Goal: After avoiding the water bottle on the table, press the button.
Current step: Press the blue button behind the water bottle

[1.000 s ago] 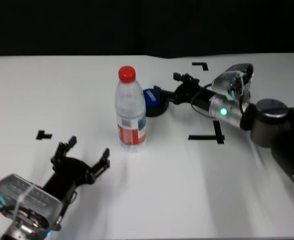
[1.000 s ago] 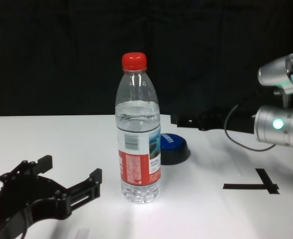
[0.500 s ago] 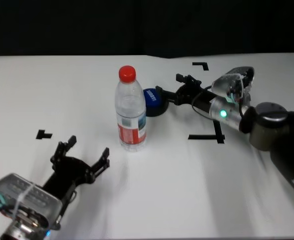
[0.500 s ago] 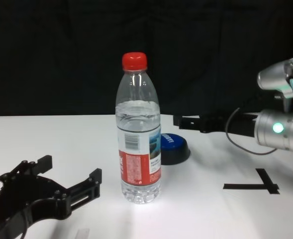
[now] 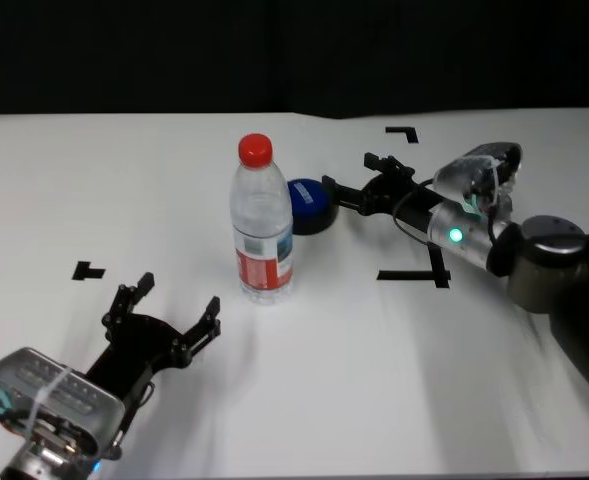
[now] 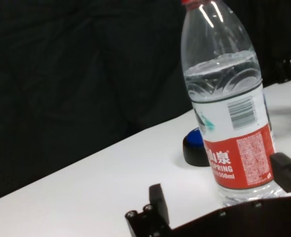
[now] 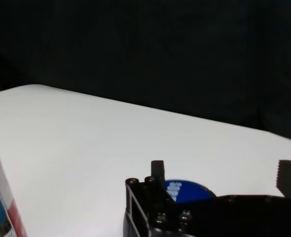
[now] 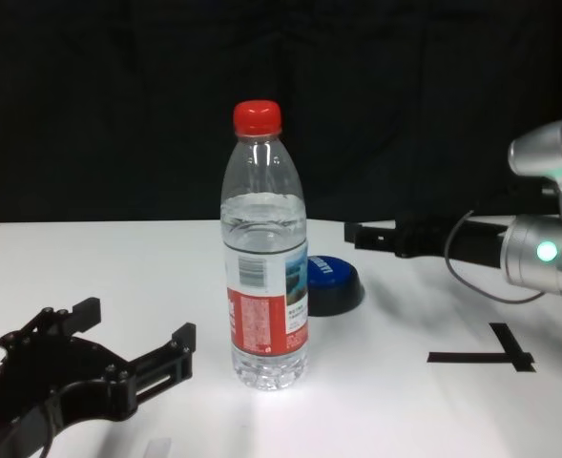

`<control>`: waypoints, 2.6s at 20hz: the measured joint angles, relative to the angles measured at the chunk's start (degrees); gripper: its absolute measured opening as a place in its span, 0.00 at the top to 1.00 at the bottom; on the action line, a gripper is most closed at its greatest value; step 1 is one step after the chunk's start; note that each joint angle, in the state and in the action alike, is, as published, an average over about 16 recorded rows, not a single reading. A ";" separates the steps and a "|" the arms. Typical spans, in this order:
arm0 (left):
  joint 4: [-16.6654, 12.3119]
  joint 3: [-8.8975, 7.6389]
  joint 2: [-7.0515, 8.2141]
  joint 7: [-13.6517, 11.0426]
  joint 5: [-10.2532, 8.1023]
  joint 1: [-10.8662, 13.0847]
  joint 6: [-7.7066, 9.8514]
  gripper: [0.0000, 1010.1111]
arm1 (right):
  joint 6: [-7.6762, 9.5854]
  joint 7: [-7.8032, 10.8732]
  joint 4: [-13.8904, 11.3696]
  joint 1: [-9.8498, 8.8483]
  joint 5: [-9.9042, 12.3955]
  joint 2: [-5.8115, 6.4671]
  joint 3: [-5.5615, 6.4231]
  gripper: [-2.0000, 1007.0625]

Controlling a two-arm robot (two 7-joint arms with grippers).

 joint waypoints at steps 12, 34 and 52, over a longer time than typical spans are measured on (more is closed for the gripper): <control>0.00 0.00 0.00 0.00 0.00 0.00 0.00 0.01 | -2.08 -0.15 5.07 2.13 -1.21 -2.35 0.79 0.00; 0.00 0.00 0.00 0.00 0.00 0.00 0.00 0.01 | -3.24 -2.41 9.59 4.17 -4.74 -4.76 2.79 0.00; 0.00 0.00 0.00 0.00 0.00 0.00 0.00 0.01 | -4.70 -3.79 13.15 5.77 -6.86 -6.58 3.97 0.00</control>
